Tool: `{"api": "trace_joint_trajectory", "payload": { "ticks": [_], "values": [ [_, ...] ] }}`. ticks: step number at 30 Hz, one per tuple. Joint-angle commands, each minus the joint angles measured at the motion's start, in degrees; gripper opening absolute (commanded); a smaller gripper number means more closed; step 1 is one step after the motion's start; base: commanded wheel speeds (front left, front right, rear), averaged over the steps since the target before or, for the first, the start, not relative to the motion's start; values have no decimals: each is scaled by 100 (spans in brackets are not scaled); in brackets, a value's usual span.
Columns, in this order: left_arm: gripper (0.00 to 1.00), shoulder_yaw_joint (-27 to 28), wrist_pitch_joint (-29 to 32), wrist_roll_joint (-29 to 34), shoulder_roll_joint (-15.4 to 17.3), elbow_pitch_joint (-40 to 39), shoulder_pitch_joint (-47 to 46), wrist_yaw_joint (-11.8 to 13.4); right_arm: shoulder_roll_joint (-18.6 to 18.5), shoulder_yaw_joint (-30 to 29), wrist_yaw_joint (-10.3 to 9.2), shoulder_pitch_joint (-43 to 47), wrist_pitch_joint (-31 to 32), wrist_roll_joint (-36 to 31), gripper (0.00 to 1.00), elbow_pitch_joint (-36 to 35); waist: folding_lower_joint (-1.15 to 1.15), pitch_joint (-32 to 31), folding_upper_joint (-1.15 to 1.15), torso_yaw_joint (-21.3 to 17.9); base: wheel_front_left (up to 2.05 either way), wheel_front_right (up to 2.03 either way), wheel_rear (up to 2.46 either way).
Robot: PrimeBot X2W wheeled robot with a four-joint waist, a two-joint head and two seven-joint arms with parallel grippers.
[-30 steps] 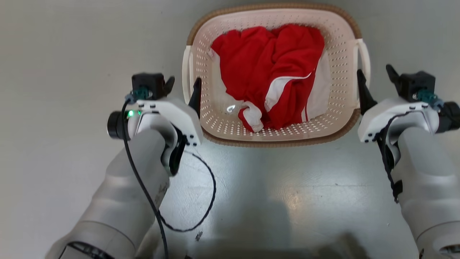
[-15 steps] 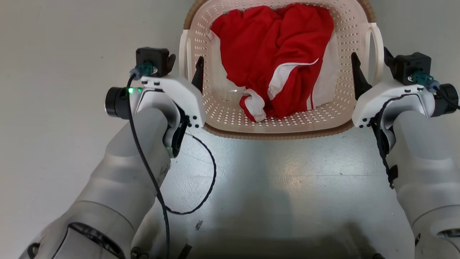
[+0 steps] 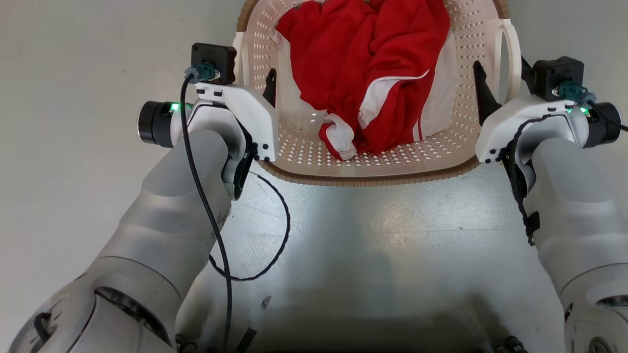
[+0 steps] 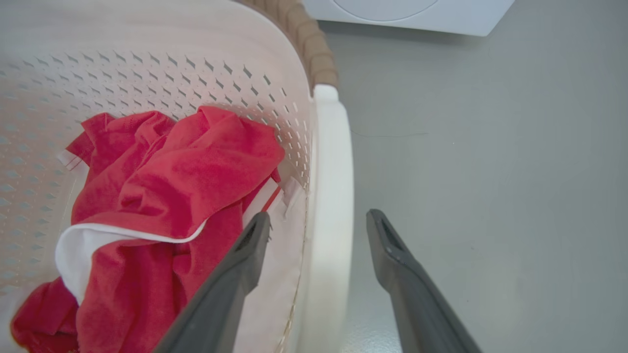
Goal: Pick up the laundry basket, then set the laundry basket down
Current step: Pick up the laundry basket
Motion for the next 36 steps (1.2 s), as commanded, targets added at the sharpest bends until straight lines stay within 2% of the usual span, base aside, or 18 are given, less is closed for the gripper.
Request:
{"api": "trace_joint_trajectory", "payload": {
  "ticks": [1,23,24,25,26,36],
  "values": [
    [100,24,-8,-35,126,0,-35,44,152,48,34,80,-2,-85,100,-13,0,11,0,-3,0,0,0],
    [100,-429,26,-477,126,167,-114,91,181,-16,34,-74,7,-201,100,324,0,-11,0,-4,0,0,0],
    [91,-451,32,-490,126,174,-114,87,181,-4,34,-84,4,-191,47,334,0,-12,0,-8,0,0,0],
    [33,-486,49,-491,126,184,-114,82,181,12,34,-95,1,-172,2,348,0,-11,0,-12,0,0,0],
    [0,-513,54,-497,126,193,-113,81,181,32,34,-107,-2,-148,0,363,0,-7,0,-17,0,0,0],
    [0,-700,13,-619,126,184,-35,162,181,158,34,-72,-8,-10,0,466,0,-55,0,-58,0,0,0]
  ]
}}
